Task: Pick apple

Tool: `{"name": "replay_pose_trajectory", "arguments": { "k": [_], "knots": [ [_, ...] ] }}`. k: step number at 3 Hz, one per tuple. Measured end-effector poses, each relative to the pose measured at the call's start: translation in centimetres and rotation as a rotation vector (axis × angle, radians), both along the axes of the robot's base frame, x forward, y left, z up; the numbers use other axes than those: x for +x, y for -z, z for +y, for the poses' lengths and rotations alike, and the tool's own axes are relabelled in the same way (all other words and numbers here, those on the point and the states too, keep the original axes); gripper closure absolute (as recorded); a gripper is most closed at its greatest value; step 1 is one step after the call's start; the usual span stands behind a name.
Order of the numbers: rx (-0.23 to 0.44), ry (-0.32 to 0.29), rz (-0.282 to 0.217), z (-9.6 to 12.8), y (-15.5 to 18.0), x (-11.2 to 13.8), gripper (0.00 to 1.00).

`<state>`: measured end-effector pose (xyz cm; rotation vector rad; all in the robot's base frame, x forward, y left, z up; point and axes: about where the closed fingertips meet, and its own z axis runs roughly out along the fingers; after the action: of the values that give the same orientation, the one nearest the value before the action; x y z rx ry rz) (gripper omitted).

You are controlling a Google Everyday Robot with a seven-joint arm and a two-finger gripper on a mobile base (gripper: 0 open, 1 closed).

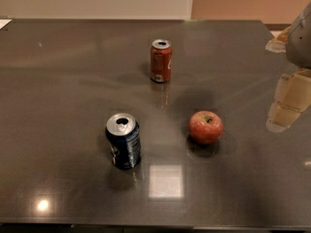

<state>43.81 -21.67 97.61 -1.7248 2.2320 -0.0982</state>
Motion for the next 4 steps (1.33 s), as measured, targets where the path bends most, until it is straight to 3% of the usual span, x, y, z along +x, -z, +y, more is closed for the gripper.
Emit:
{"name": "replay_pose_trajectory", "arguments": {
  "k": [2, 4],
  "knots": [
    [0.018, -0.032, 0.004, 1.1, 1.0, 0.0, 0.0],
    [0.066, -0.104, 0.033, 4.7, 4.8, -0.2, 0.0]
  ]
}}
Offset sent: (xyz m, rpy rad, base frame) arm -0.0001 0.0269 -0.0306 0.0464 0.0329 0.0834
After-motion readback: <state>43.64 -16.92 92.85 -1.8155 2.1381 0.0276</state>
